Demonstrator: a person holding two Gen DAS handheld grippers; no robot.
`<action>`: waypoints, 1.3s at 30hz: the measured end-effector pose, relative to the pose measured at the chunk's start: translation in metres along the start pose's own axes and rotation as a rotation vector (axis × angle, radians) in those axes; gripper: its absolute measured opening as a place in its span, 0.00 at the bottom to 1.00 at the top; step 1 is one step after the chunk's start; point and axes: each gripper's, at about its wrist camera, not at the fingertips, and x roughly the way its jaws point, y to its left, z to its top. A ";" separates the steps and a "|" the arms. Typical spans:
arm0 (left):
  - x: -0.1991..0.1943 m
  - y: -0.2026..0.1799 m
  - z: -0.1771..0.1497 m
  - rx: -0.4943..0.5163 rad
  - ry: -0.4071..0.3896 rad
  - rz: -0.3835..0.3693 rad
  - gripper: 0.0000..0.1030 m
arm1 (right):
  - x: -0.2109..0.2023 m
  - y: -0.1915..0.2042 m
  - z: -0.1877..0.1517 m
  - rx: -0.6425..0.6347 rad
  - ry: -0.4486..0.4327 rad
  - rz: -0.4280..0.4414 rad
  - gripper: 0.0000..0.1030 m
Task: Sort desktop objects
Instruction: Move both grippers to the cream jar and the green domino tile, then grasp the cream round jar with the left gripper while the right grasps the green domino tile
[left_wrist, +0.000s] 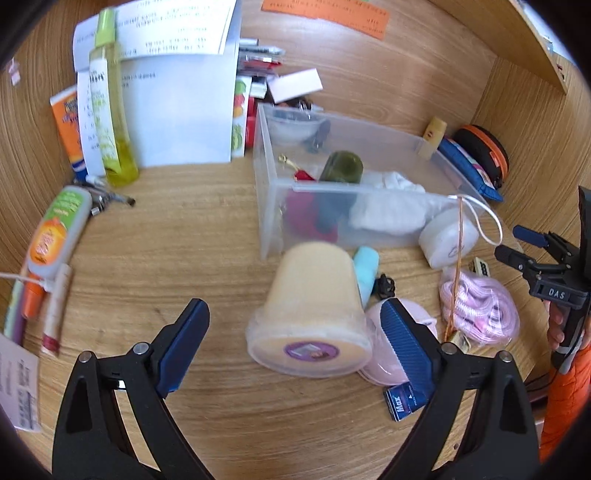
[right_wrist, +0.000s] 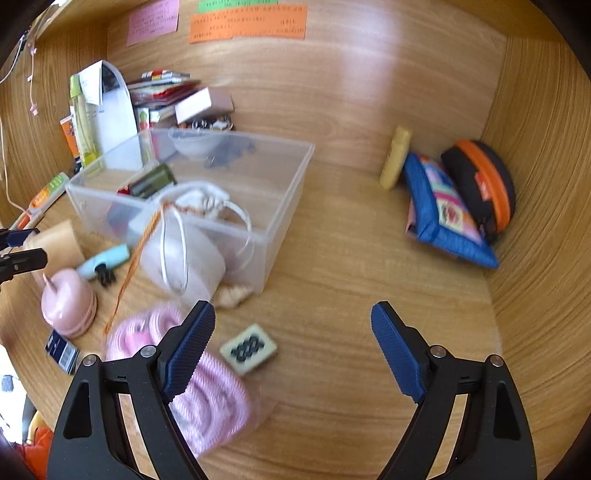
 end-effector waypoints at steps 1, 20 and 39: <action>0.003 -0.001 -0.001 -0.004 0.011 -0.009 0.92 | 0.002 0.000 -0.002 0.002 0.008 -0.001 0.82; 0.007 0.024 -0.013 -0.088 0.024 0.002 0.93 | 0.023 -0.012 -0.011 0.051 0.108 0.128 0.80; 0.018 0.008 0.000 0.014 0.013 0.021 0.68 | 0.034 0.013 -0.009 -0.041 0.158 0.152 0.37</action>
